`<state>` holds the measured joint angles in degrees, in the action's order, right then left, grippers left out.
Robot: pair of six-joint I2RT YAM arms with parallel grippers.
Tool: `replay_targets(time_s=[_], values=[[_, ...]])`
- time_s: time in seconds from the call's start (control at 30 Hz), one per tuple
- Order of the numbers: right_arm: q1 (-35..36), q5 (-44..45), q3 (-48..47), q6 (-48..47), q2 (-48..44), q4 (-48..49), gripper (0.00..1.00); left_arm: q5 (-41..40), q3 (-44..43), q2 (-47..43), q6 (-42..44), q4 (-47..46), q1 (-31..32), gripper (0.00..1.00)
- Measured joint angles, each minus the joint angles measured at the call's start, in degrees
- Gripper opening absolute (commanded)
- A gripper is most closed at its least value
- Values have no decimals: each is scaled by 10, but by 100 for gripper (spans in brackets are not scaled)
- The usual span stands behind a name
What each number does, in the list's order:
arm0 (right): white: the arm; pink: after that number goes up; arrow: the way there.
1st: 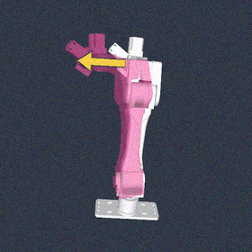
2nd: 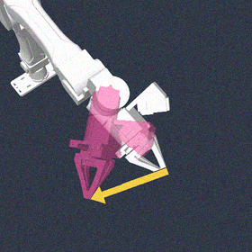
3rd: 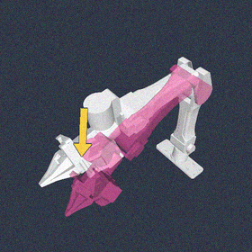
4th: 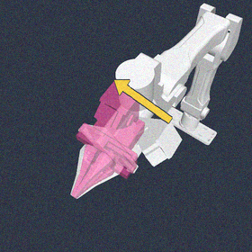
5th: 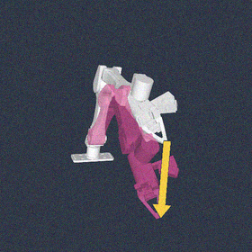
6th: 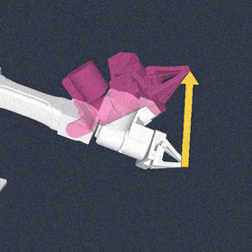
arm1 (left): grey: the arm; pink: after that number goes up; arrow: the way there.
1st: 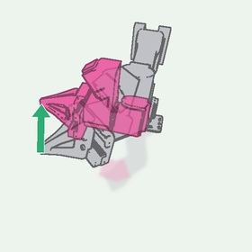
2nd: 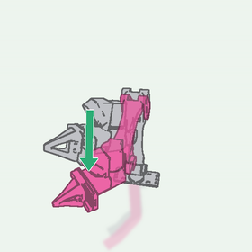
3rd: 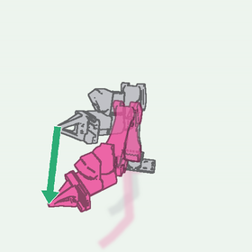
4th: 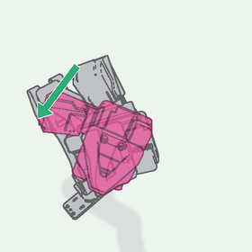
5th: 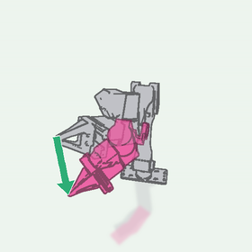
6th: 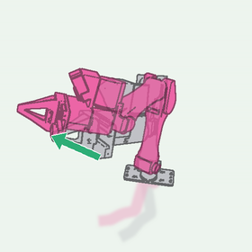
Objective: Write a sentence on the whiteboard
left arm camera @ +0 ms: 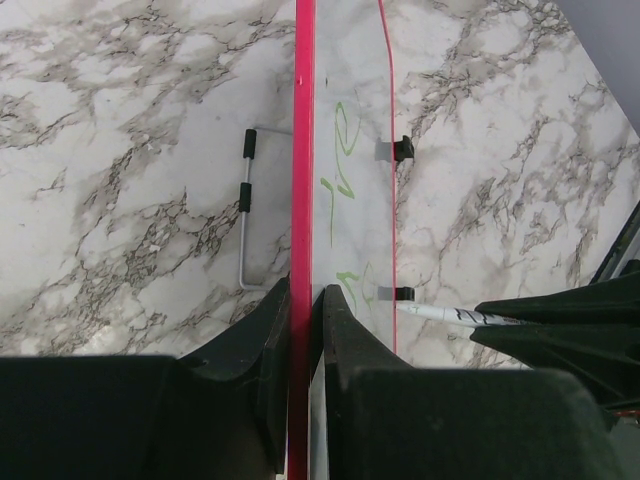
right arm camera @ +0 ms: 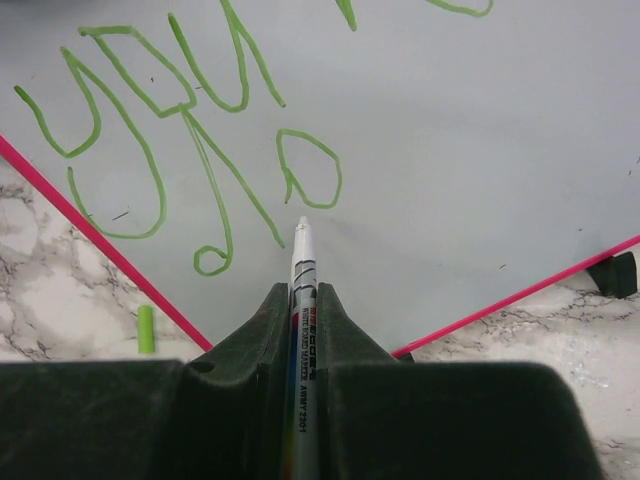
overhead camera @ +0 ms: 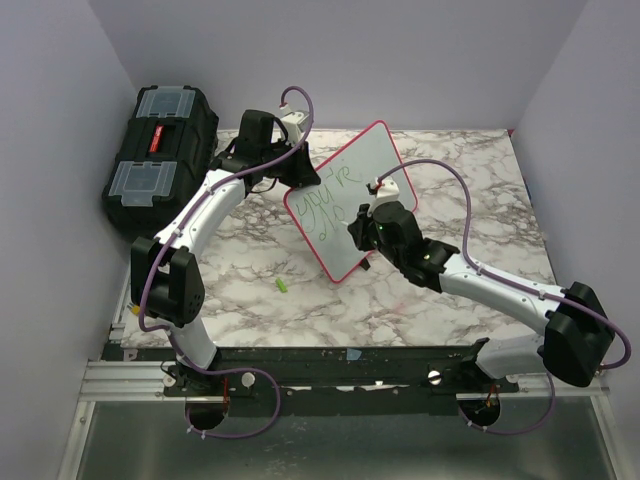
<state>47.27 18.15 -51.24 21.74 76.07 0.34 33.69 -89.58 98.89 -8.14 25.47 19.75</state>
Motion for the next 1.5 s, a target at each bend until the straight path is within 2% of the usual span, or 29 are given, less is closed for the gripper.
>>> replay_targets(time_s=[0.37,0.77,1.5], values=[[-13,5,0,-4,0,0,1,0,0,0,0,0,0,0],[-61,0,0,-4,0,8,1,2,0,0,0,0,0,0],[-64,-30,1,-1,7,52,1,4,0,0,0,-1,0,0]])
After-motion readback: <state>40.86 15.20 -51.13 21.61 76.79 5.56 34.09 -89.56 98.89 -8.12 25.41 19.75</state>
